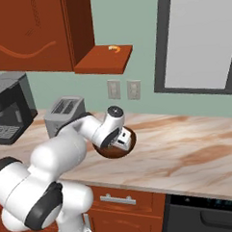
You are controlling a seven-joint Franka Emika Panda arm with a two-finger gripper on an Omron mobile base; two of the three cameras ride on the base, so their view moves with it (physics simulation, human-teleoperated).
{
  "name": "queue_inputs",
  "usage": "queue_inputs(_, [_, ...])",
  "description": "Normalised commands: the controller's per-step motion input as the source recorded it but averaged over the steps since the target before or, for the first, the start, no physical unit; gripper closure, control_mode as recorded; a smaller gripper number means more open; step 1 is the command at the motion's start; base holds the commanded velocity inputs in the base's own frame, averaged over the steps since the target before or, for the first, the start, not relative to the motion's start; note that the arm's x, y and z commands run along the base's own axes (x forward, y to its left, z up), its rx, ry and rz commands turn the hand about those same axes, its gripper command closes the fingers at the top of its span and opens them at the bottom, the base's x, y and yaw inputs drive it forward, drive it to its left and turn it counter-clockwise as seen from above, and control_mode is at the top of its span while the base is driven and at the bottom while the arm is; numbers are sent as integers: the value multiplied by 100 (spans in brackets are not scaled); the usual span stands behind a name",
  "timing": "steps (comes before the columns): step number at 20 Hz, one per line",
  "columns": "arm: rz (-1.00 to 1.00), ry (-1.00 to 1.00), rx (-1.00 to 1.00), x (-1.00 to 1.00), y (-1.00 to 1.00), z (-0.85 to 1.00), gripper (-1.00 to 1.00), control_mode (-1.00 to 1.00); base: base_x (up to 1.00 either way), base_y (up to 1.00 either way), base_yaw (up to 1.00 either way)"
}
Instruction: Pick the lemon wedge from the cabinet and place it in the bowl. Then pick the bowl and place it in the sink. Then turn on the sink facuet.
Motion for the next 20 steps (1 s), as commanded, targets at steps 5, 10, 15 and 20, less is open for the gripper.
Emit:
queue_inputs(5, [0,2,0,11,0,-6,-100,-100,0,0,0])
queue_inputs(10, [0,0,0,5,0,-12,-100,-100,0,0,0])
queue_inputs(15, [0,-2,-11,-5,13,20,-100,-100,0,0,0])
queue_inputs(20, [1,-9,-27,-21,32,41,-100,-100,0,0,0])
